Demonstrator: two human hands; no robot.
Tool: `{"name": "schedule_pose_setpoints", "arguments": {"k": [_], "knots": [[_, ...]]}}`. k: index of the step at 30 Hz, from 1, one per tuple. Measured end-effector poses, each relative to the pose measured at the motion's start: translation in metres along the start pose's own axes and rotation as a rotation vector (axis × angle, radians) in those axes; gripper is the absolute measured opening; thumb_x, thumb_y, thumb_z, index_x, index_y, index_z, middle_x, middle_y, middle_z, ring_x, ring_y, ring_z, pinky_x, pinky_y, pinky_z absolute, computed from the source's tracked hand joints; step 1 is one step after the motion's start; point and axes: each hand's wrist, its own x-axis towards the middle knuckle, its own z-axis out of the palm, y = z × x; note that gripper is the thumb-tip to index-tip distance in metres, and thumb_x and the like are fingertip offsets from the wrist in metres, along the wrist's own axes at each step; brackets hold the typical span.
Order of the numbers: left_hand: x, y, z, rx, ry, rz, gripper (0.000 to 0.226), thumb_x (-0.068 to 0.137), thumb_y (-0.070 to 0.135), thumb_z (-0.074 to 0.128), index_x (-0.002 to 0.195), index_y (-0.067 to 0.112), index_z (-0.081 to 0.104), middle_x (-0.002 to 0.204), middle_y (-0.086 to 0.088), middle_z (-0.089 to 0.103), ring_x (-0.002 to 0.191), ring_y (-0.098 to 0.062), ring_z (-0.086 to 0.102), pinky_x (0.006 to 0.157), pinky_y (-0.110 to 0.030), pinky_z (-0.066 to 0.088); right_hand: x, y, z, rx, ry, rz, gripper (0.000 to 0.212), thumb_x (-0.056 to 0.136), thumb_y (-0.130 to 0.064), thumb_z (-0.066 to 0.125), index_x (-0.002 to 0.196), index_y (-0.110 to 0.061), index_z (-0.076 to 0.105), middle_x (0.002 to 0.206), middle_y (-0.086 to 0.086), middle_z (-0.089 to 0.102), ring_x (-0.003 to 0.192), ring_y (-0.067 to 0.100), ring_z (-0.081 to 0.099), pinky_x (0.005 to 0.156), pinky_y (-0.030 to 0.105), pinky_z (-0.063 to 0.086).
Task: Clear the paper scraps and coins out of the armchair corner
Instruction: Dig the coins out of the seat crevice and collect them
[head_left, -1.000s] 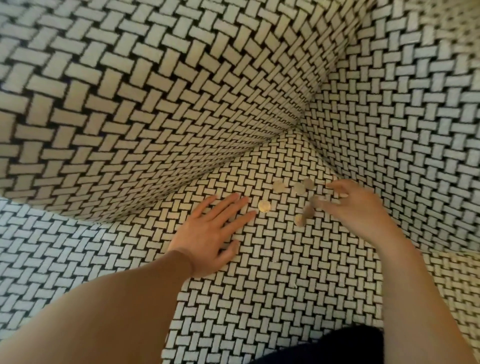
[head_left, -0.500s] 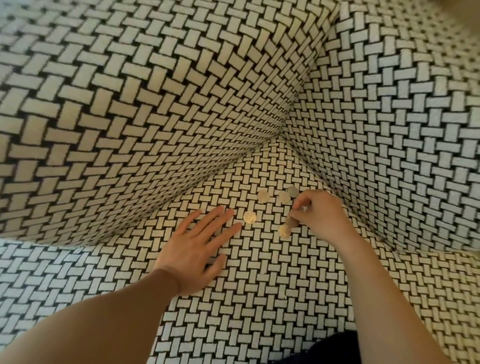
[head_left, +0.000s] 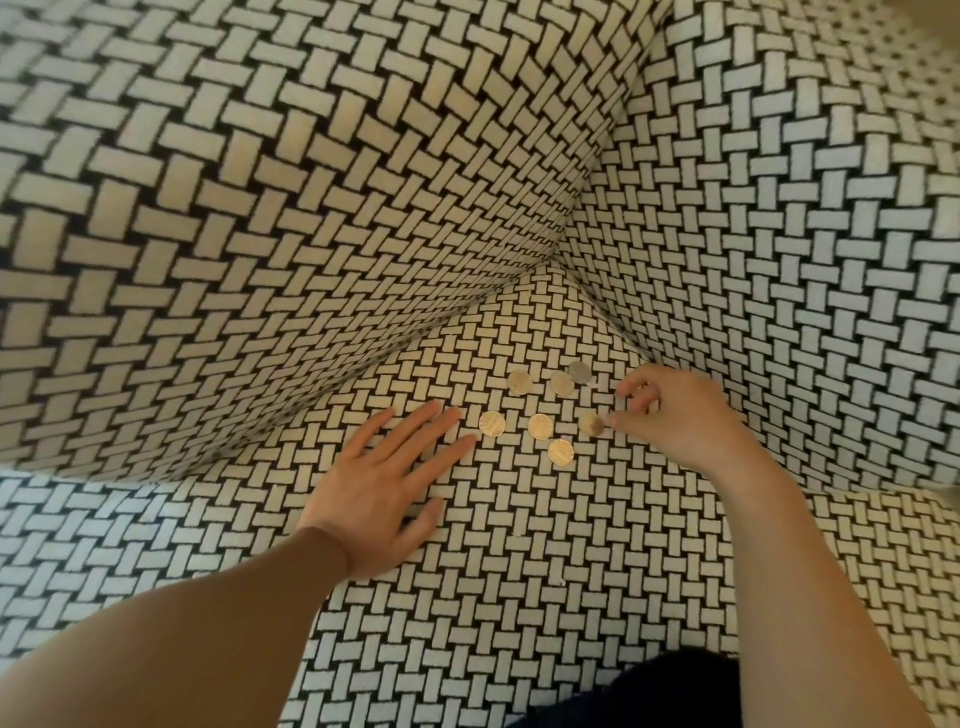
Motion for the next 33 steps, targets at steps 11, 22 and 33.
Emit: {"name": "schedule_pose_setpoints", "arguments": {"k": [11, 22, 33], "knots": [[0.000, 0.000, -0.001, 0.010, 0.000, 0.003, 0.062, 0.090, 0.044, 0.032, 0.149, 0.027, 0.022, 0.156, -0.001, 0.021, 0.144, -0.017, 0.016, 0.113, -0.046, 0.016, 0.001, -0.015, 0.017, -0.016, -0.076, -0.020, 0.012, 0.077, -0.022, 0.076, 0.080, -0.017, 0.066, 0.074, -0.007, 0.060, 0.074, 0.008, 0.055, 0.055, 0.014, 0.034], [0.000, 0.000, 0.001, 0.020, -0.006, -0.002, 0.063, 0.090, 0.045, 0.033, 0.150, 0.028, 0.021, 0.156, -0.001, 0.020, 0.144, -0.017, 0.015, 0.114, -0.045, 0.013, -0.007, -0.032, 0.027, -0.040, -0.298, -0.030, 0.031, 0.069, -0.023, 0.082, 0.091, -0.022, 0.060, 0.091, 0.001, 0.065, 0.084, 0.016, 0.063, 0.069, 0.025, 0.050], [-0.001, 0.000, 0.001, 0.014, -0.018, -0.005, 0.063, 0.091, 0.045, 0.032, 0.150, 0.028, 0.020, 0.157, 0.000, 0.018, 0.145, -0.017, 0.014, 0.115, -0.045, 0.013, -0.010, -0.031, 0.019, -0.081, -0.297, -0.065, 0.025, 0.071, -0.015, 0.080, 0.090, -0.020, 0.064, 0.078, -0.006, 0.061, 0.072, 0.009, 0.057, 0.060, 0.017, 0.043]]}}
